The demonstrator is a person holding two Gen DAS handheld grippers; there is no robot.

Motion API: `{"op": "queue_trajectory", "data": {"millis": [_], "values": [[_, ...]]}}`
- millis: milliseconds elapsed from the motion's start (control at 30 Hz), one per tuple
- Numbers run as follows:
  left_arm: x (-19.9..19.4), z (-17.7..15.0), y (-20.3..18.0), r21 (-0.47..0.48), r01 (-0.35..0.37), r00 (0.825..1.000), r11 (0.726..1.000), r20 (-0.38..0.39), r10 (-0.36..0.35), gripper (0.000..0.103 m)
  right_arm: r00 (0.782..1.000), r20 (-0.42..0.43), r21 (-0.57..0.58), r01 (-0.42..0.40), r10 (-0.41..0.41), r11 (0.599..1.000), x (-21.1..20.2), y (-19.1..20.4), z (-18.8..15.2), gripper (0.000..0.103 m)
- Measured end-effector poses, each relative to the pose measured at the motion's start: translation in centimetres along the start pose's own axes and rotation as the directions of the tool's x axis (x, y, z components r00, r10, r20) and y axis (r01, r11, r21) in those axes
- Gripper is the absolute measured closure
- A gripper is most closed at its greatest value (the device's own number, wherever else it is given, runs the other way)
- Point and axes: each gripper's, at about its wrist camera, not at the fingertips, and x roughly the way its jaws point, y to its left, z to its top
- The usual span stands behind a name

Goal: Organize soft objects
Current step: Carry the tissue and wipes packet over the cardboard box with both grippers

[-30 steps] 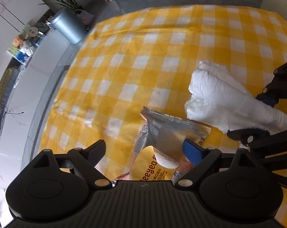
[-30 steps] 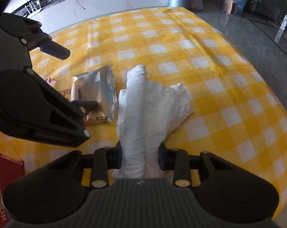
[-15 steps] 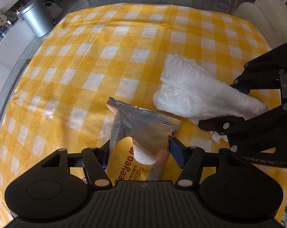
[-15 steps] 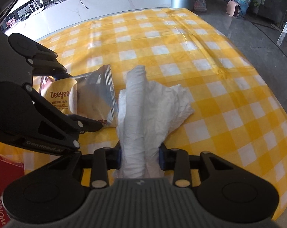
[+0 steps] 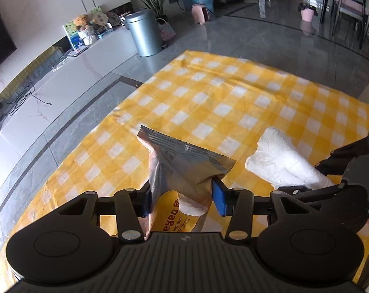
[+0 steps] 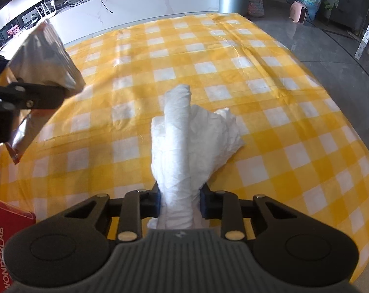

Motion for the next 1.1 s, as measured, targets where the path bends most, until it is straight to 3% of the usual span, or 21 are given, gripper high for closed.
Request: {"op": "queue_trajectory", "data": {"millis": [267,467,767,900,1100], "values": [[-6.2,0.8,0.5,-0.106,-0.049,0.992,0.993,0.110,0.060,0.048,1.000,-0.004,0.021,-0.012,0.012,1.000,0.0,-0.2,0.0,0.078],[-10.0,0.6,1.4,-0.242,-0.070,0.979,0.968,0.168,0.113,0.048,1.000,0.012,0.048,-0.024,0.024,0.999,-0.3,-0.3,0.0,0.083],[-15.9,-2.3,3.0,-0.365,-0.065,0.957,0.929,0.240,0.161,0.048,0.979,0.123,0.126,-0.177,0.161,0.976,-4.2,-1.4,0.2,0.084],[-19.3,-5.0,4.1,-0.429,-0.049,0.943,0.902,0.279,0.183,0.048,0.943,0.220,0.112,-0.279,0.250,0.954,-8.1,-1.0,0.2,0.084],[-23.8,-10.5,6.5,-0.537,-0.050,0.926,0.842,0.291,0.241,0.048,0.852,0.336,0.000,-0.428,0.403,0.904,-14.1,2.2,0.0,0.083]]}}
